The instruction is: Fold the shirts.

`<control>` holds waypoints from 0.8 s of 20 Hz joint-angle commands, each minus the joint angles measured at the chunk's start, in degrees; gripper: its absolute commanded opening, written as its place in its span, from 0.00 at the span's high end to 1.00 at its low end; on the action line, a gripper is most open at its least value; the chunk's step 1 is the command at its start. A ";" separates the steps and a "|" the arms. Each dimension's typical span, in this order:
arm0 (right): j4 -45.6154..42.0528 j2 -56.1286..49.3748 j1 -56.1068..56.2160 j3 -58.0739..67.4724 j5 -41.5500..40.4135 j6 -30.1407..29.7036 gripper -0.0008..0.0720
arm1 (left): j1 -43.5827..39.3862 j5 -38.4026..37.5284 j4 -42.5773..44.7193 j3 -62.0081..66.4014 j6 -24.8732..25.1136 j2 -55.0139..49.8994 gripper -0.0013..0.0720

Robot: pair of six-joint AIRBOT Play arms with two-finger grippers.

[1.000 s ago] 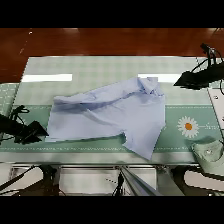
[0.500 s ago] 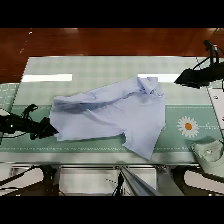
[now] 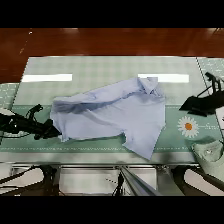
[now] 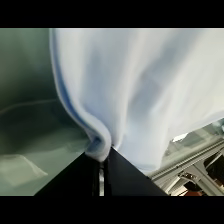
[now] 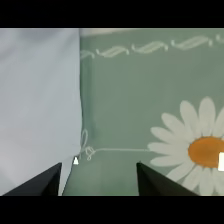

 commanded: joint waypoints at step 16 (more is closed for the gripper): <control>15.28 2.45 14.32 -26.01 -35.08 8.46 0.55 | 0.11 -1.73 -2.80 0.15 4.81 1.66 0.95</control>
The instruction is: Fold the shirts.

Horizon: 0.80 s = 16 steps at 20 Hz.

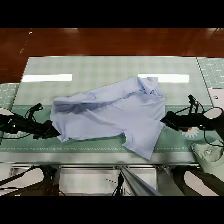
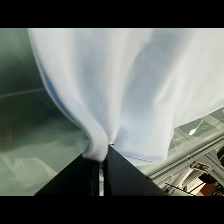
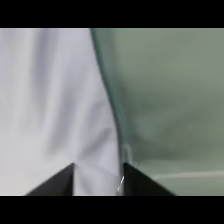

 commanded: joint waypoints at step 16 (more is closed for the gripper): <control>-4.70 25.07 4.83 64.08 -4.94 1.75 0.95 | 0.04 18.82 -26.58 58.12 -2.27 38.49 0.95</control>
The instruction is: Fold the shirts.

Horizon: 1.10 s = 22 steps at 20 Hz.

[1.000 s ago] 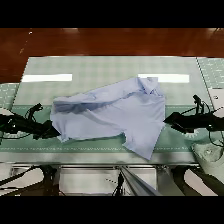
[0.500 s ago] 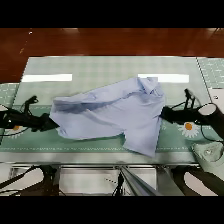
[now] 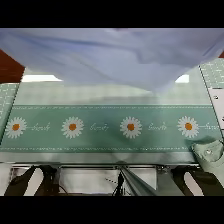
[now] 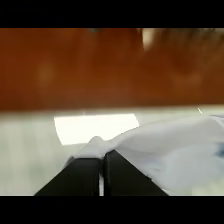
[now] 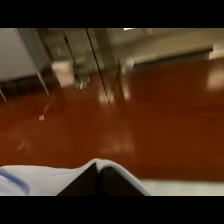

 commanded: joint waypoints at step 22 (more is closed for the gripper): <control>-24.96 -14.40 0.09 32.35 59.80 6.91 0.95 | -0.42 -33.44 30.77 9.22 -23.06 8.52 0.95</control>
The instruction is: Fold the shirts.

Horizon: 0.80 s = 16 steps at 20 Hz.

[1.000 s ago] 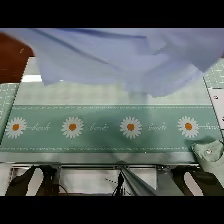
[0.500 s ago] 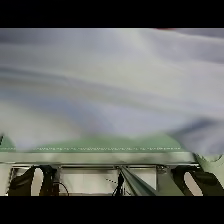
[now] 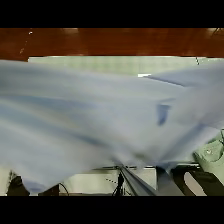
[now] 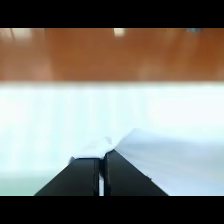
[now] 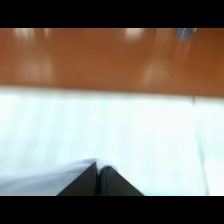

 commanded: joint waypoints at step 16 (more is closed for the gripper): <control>17.62 -45.94 0.22 -11.54 -32.94 -4.09 0.95 | -13.14 30.38 -6.91 -18.73 3.41 -49.42 0.95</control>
